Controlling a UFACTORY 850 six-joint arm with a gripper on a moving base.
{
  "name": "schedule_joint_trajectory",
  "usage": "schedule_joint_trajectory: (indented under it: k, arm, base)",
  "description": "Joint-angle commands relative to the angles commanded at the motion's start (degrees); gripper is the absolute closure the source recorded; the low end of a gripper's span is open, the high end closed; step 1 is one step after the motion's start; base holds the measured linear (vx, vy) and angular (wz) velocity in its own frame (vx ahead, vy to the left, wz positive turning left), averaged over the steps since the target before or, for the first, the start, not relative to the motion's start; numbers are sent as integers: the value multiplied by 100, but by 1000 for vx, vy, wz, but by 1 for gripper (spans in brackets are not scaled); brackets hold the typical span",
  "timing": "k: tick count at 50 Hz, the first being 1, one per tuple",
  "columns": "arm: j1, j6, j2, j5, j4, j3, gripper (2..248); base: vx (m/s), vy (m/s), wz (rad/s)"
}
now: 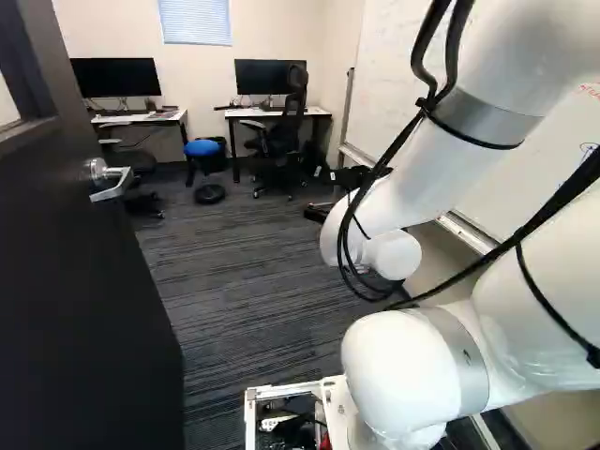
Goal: Open the door and move inside
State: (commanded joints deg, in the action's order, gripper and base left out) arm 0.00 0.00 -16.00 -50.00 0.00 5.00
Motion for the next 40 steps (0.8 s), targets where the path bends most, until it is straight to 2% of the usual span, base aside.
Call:
schedule_joint_trajectory:
  k: [40]
  arm:
    - [0,0,0,0,0,0,3]
  base:
    - [215,2,-13]
